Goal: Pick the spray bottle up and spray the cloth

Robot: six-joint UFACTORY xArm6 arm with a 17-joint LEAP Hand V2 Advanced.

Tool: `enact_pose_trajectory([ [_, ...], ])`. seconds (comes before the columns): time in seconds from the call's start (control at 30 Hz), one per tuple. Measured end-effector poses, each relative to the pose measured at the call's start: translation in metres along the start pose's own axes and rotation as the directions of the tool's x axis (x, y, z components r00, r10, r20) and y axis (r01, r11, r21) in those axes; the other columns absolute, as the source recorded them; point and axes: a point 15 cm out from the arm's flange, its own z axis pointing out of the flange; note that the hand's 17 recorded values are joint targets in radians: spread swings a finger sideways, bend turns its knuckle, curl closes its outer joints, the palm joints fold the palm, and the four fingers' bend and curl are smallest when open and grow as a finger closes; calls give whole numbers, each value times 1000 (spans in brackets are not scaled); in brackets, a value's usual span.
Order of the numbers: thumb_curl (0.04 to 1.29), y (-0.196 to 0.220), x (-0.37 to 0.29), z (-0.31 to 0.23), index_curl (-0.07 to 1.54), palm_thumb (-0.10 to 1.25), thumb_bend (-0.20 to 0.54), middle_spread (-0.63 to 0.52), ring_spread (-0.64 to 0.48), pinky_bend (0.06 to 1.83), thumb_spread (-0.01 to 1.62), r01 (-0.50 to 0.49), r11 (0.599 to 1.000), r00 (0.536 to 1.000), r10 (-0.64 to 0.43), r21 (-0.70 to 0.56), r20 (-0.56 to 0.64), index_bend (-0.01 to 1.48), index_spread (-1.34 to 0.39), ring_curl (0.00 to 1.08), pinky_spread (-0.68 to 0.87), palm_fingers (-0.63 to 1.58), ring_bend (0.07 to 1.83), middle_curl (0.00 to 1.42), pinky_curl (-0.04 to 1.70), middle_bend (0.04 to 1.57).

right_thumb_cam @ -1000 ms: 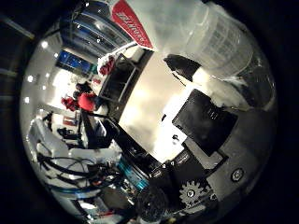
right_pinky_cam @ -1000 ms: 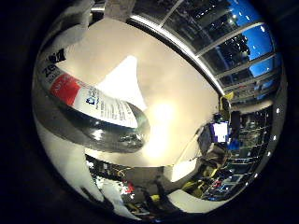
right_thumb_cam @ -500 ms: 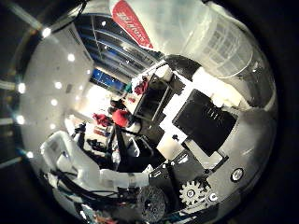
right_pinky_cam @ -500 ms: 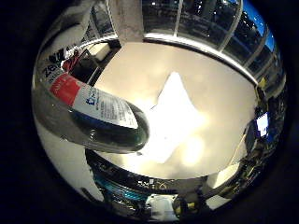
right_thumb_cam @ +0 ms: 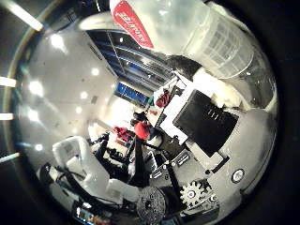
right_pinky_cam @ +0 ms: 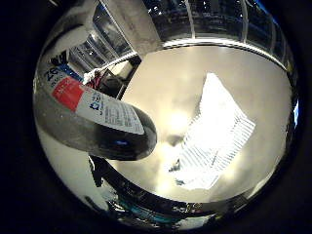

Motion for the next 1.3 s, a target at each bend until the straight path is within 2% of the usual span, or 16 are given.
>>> enact_pose_trajectory([
  [0.27,870,21,19,41,909,1015,-18,-102,-230,1015,791,-124,992,984,124,-2,126,1112,-232,834,-154,1119,1351,688,1584,1435],
  [0.43,870,36,23,75,909,1015,-17,-102,-228,1014,791,-143,989,969,145,-21,199,1110,-232,829,-154,1121,1354,687,1585,1434],
  [0.93,875,9,43,131,910,1016,-17,-101,-226,1012,797,5,1000,974,0,-20,228,1110,-233,820,-153,1121,1360,679,1561,1429],
  [1.3,865,29,91,166,905,1008,-17,-94,-222,1009,798,50,997,976,-38,-51,215,1099,-231,812,-152,1125,1365,680,1542,1426],
])
